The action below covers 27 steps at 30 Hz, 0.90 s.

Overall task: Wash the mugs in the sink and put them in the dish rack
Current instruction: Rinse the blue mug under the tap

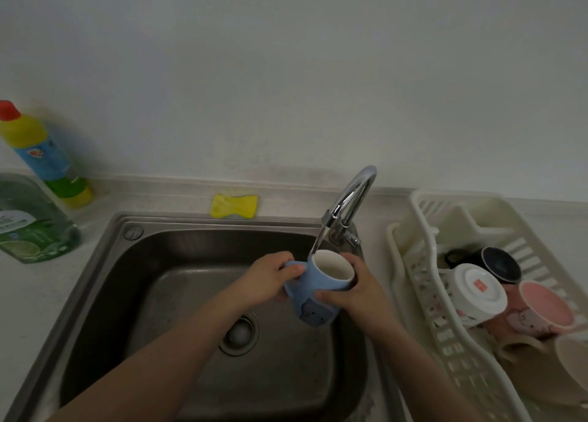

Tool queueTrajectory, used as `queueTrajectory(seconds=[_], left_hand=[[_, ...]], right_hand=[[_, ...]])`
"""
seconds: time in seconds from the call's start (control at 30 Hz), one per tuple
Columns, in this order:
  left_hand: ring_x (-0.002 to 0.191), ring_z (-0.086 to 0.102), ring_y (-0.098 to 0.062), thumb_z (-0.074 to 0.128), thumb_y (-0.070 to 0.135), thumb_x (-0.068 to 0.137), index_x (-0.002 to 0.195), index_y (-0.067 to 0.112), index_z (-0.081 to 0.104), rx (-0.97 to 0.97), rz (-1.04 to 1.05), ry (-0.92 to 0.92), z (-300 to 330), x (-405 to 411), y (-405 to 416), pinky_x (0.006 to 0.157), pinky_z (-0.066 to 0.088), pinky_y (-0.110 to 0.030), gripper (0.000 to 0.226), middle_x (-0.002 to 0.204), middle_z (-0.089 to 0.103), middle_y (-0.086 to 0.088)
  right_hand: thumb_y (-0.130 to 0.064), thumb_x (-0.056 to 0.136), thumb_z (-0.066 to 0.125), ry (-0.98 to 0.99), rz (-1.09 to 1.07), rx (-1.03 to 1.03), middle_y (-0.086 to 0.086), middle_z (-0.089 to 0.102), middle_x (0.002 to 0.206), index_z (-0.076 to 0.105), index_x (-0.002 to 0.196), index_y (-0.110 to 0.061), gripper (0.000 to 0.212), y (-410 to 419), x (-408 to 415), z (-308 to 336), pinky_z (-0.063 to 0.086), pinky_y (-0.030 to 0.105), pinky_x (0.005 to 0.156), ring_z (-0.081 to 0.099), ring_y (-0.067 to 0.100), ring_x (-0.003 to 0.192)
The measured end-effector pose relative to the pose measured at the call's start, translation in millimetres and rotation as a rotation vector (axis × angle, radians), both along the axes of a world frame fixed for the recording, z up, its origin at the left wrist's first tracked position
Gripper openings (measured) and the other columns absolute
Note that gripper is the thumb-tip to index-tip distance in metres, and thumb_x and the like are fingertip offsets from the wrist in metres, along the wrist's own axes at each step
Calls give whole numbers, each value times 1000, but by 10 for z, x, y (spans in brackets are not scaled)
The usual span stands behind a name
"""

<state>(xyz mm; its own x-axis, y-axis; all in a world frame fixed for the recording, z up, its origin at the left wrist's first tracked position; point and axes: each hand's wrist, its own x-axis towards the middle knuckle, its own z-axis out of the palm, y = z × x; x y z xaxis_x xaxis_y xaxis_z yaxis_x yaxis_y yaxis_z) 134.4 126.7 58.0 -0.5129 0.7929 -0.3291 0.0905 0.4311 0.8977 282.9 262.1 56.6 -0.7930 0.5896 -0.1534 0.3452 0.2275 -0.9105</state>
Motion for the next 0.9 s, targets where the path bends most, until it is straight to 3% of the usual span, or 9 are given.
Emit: queueTrajectory(seconds=[0.1, 0.27, 0.43, 0.53, 0.63, 0.73, 0.83, 0.9], left_hand=[[71, 62, -26, 57, 26, 98, 82, 11, 50, 15, 115, -27, -15, -56, 30, 69, 58, -47, 23, 82, 56, -14], [67, 67, -26, 56, 26, 98, 93, 1, 57, -73, 51, -56, -54, -67, -181, 57, 57, -32, 26, 86, 67, -9], [64, 71, -33, 52, 30, 101, 102, 0, 56, -56, 231, -157, -211, 8, -167, 54, 60, -37, 30, 89, 69, -19], [63, 72, -24, 50, 36, 101, 107, 8, 59, -172, 105, -170, -263, 103, -223, 53, 57, -29, 30, 90, 70, -16], [65, 72, -25, 48, 39, 101, 114, 8, 55, -243, 114, -337, -296, 177, -171, 55, 58, -30, 34, 88, 71, -16], [63, 72, -22, 48, 39, 101, 116, 9, 55, -256, 206, -405, -259, 83, -191, 53, 56, -29, 34, 85, 71, -16], [59, 70, -22, 50, 35, 101, 117, 5, 54, -284, 102, -422, -225, 92, -181, 51, 56, -29, 34, 83, 69, -16], [62, 70, -25, 52, 33, 100, 111, 4, 55, -209, 109, -380, -270, 102, -132, 56, 59, -34, 31, 83, 69, -15]], right_hand=[[-12, 62, 89, 20, 19, -118, -6, 63, 113, 51, 123, -26, 73, 86, -147, 11, 56, 24, 78, 62, 12, 104], [-23, 66, 87, -102, 50, -192, -6, 57, 116, 44, 125, -29, 73, -92, -90, -126, 57, 32, 81, 59, 13, 104], [-41, 56, 86, -140, -46, -466, 8, 66, 113, 54, 124, -19, 78, -34, -257, -220, 59, 46, 82, 69, 26, 95], [-44, 63, 85, -238, -33, -476, 7, 71, 107, 58, 119, -20, 67, -100, -91, -327, 60, 40, 77, 72, 22, 90], [-40, 72, 80, -297, -61, -545, 9, 74, 96, 62, 116, -13, 55, -14, -117, -339, 58, 32, 67, 73, 24, 83], [-43, 75, 77, -325, -33, -516, 10, 74, 96, 63, 115, -11, 53, -81, -252, -349, 58, 32, 68, 73, 24, 85], [-45, 74, 77, -330, -51, -504, 6, 75, 94, 63, 112, -15, 51, -104, -139, -365, 55, 28, 62, 73, 21, 82], [-42, 67, 80, -255, -59, -551, 8, 75, 96, 63, 116, -13, 59, -12, -153, -303, 57, 32, 67, 73, 24, 84]])
